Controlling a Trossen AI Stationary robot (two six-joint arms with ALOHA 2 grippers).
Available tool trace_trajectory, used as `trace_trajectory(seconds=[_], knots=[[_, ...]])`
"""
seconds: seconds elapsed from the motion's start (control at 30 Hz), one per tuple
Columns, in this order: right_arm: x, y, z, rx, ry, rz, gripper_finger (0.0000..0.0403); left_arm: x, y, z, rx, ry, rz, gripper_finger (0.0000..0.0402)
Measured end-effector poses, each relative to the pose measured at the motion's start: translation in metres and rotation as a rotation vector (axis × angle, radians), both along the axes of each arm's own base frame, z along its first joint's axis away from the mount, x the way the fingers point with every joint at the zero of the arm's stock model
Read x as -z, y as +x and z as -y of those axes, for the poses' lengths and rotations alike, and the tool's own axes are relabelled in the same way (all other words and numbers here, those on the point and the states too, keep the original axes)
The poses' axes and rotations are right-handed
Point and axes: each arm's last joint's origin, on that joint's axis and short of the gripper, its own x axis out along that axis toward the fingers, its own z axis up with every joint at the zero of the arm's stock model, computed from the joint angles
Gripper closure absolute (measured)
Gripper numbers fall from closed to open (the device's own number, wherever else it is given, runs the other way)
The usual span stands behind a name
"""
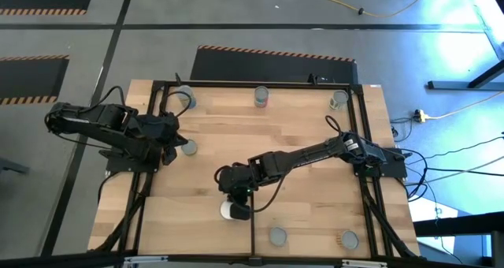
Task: Pick and place cans onto a shelf
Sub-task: Put the canned cherries on the shelf
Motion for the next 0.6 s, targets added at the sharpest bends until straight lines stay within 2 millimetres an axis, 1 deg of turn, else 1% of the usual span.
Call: trace_trajectory(seconds=[0.33,0.47,0.6], knots=[[-0.013,0.003,0.003,-0.048,-0.023,0.095,0.0341,0.000,0.000,0.000,0.001,-0.001,0.000,0.0401],[-0.028,0.002,0.004,-0.073,-0.088,0.139,0.0346,0.000,0.000,0.000,-0.004,-0.007,0.003,0.0401],[-0.054,-0.004,0.010,-0.080,-0.182,0.152,0.0377,-0.001,0.001,0.000,-0.005,-0.009,0.012,0.0401]])
